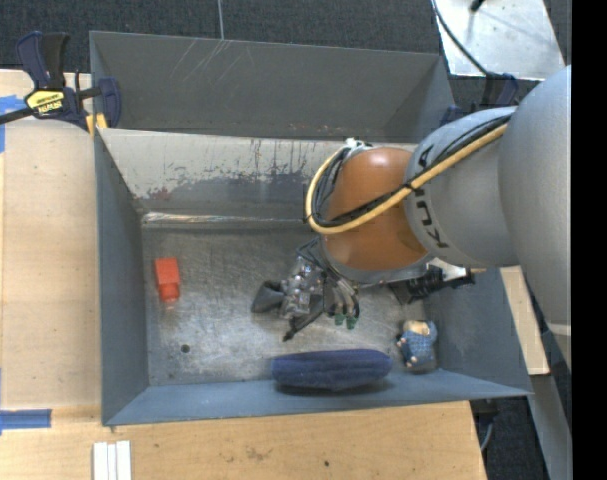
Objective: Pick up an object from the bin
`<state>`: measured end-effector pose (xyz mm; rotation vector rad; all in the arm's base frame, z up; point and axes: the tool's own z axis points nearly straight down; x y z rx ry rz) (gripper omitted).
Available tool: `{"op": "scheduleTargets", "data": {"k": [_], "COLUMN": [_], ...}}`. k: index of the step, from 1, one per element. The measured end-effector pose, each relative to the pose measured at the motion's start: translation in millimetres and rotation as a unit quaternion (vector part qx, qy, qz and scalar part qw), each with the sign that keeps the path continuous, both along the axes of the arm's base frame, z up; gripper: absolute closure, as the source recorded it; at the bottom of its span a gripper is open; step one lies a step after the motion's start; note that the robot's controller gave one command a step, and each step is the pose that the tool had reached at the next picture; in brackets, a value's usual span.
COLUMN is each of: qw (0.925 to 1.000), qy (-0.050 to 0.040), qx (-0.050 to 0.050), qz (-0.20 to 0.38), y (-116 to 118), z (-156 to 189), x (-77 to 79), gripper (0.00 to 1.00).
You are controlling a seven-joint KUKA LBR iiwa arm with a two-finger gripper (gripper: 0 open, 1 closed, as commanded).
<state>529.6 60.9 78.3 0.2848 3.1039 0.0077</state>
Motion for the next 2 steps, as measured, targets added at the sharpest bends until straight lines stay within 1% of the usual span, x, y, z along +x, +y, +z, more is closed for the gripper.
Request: {"op": "scheduleTargets", "data": {"k": [1, 2], "qw": [1.0, 1.0], "qy": [0.0091, 0.0098], "qx": [-0.001, -0.001], "qz": [-0.001, -0.001], "y": [-0.4, -0.7], "z": [35.6, 48.8], "x": [1.8, 3.0], "gripper": [1.0, 1.0]}}
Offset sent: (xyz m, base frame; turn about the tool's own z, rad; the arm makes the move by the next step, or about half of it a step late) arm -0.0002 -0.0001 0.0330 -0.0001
